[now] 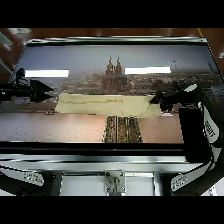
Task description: Fold the shirts.
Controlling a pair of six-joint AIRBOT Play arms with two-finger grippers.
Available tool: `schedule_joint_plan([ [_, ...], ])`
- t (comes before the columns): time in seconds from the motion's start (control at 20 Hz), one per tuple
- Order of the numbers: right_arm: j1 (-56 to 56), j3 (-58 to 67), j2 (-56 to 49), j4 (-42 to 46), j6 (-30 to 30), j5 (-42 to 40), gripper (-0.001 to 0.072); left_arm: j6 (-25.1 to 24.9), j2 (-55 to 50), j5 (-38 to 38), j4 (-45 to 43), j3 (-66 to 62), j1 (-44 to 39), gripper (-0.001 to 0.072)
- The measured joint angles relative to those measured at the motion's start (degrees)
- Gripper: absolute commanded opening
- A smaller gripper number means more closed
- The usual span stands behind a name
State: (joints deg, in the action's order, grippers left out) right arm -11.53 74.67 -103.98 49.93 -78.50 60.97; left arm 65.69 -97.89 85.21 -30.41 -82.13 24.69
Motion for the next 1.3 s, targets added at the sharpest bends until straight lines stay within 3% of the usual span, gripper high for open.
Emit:
schedule_joint_plan([
  [0.05, 0.13, 0.0, -0.04, 0.02, -0.37, -0.28, 0.03, -0.35, 0.0, 0.09, 0.72, 0.0, -0.63, 0.0575],
  [0.1, 0.33, 0.0, -0.13, -0.07, -0.66, -0.87, 0.0107, -0.74, 0.0, 0.07, 1.2, 0.0, -1.36, 0.0538],
  [0.15, 0.48, -0.07, -0.2, -0.17, -1.18, -1.05, 0.0062, -1.07, 0.0, -0.02, 1.7, 0.0, -2.27, 0.0399],
  [0.2, 0.48, -0.04, -0.04, -0.48, -1.44, -0.83, 0.0062, -1.38, 0.0, -0.26, 2.03, 0.0, -3.3, 0.0291],
  [0.3, 0.55, -0.07, 0.92, -0.5, -1.46, -0.17, 0.0061, -1.66, 0.0, -0.94, 2.38, 0.0, -5.73, 0.0279],
  [0.4, 0.59, -0.04, 3.45, -0.7, -1.14, 0.13, 0.0062, -1.88, 0.0, -1.81, 2.78, 0.0, -8.94, 0.0103],
  [0.75, 0.61, -0.04, 17.7, -0.83, -1.49, 6.34, 0.0061, -4.0, -1.46, -12.24, 3.06, 0.0, -25.97, 0.0089],
  [1.15, 0.61, -0.04, 31.76, -0.13, -7.76, 15.96, 0.0062, -4.35, -6.14, -23.93, 3.74, 0.0, -46.69, 0.0088],
  [1.3, 0.61, -0.04, 36.98, -0.09, -9.94, 20.13, 0.0062, -4.35, -8.02, -27.28, 5.44, 0.0, -52.94, 0.0047],
])
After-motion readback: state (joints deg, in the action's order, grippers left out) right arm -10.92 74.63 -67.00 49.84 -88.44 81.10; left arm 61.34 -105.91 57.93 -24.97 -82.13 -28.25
